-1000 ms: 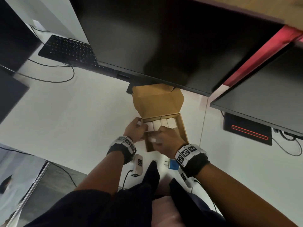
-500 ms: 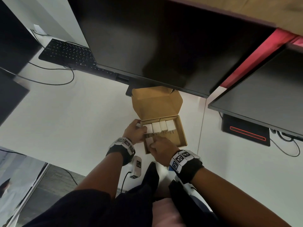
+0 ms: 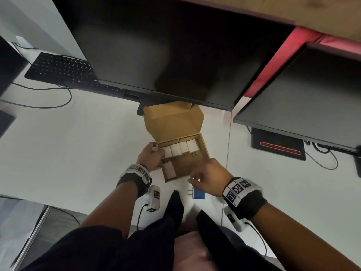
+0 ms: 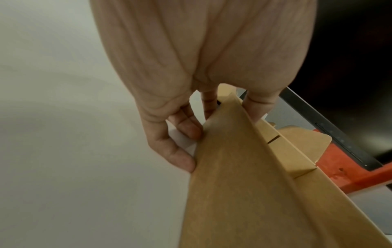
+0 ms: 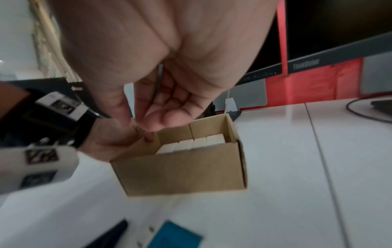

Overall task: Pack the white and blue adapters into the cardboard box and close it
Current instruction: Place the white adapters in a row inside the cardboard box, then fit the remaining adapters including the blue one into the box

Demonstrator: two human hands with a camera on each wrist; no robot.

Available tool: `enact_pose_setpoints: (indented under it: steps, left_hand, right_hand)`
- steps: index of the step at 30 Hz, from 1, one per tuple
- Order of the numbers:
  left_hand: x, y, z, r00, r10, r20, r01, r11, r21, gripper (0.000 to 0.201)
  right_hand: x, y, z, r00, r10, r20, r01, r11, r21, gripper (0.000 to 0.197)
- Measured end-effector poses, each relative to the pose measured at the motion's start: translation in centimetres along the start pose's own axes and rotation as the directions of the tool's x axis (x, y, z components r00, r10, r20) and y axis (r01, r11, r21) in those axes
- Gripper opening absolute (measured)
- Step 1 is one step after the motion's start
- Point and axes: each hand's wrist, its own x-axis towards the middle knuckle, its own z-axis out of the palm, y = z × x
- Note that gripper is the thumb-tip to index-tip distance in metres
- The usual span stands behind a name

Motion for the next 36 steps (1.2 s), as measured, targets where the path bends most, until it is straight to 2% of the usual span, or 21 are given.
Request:
enact_pose_setpoints:
  steps: [2,4,7,10,13,16,19,23,25,28,31,36]
  left_hand:
    - [0.1,-0.1,-0.1,1.0,0.01,-0.001,-0.01,1.0,-0.002,0.026]
    - [0.1,-0.2,0.0,1.0,0.018,-0.002,-0.018,1.0,-0.015,0.025]
    - [0.0,-0.2,0.1,1.0,0.023,-0.003,-0.024,0.999,-0.026,0.021]
    - [0.0,-0.2,0.1,1.0,0.019,-0.013,-0.019,0.999,-0.032,0.021]
    - [0.1,-0.3,0.1,1.0,0.019,-0.014,-0.019,0.999,-0.041,0.024]
    - [0.1,-0.4,0.0,1.0,0.019,-0.01,-0.019,0.999,-0.046,0.028]
    - [0.2,-0.4,0.1,0.999,0.034,-0.017,-0.034,0.999,-0.018,0.03]
    - [0.3,-0.4,0.1,0.999,0.036,-0.034,-0.036,0.999,-0.014,0.026]
    - [0.3,-0.4,0.1,0.999,0.038,-0.029,-0.039,0.999,-0.015,0.026]
    - [0.1,-0.4,0.1,0.999,0.04,-0.023,-0.041,0.999,-0.016,0.026]
    - [0.0,-0.3,0.1,0.999,0.041,-0.023,-0.041,0.999,-0.023,0.027]
    - [0.0,-0.2,0.0,0.999,0.037,-0.018,-0.038,0.999,-0.011,0.028]
  right_hand:
    - [-1.3,0.4,1.0,0.984,0.074,0.163,-0.054,0.991,-0.123,0.024]
    - [-2.0,0.6,2.4,0.943,0.167,0.287,-0.08,0.953,-0.292,0.03]
    - [-2.1,0.7,4.2,0.903,0.267,0.337,-0.115,0.905,-0.409,0.03]
    - [-2.2,0.7,5.1,0.912,0.273,0.306,-0.133,0.902,-0.41,0.031]
    - [-2.2,0.3,4.3,0.945,0.196,0.26,-0.104,0.938,-0.33,0.035]
    - [-1.3,-0.6,2.4,0.985,0.135,0.104,-0.125,0.987,-0.1,0.033]
    - [1.3,-1.0,0.9,0.985,0.173,-0.025,-0.173,0.985,0.007,0.034]
    - [5.6,-1.3,0.6,0.931,0.366,0.013,-0.365,0.93,-0.033,0.026]
    - [7.1,-1.3,1.3,0.913,0.403,0.057,-0.394,0.91,-0.132,0.026]
    - [8.3,-1.0,2.8,0.891,0.44,0.11,-0.408,0.884,-0.23,0.027]
    - [8.9,-0.6,4.0,0.893,0.441,0.093,-0.405,0.875,-0.264,0.03]
    - [8.5,-0.1,4.2,0.902,0.43,0.028,-0.422,0.894,-0.154,0.038]
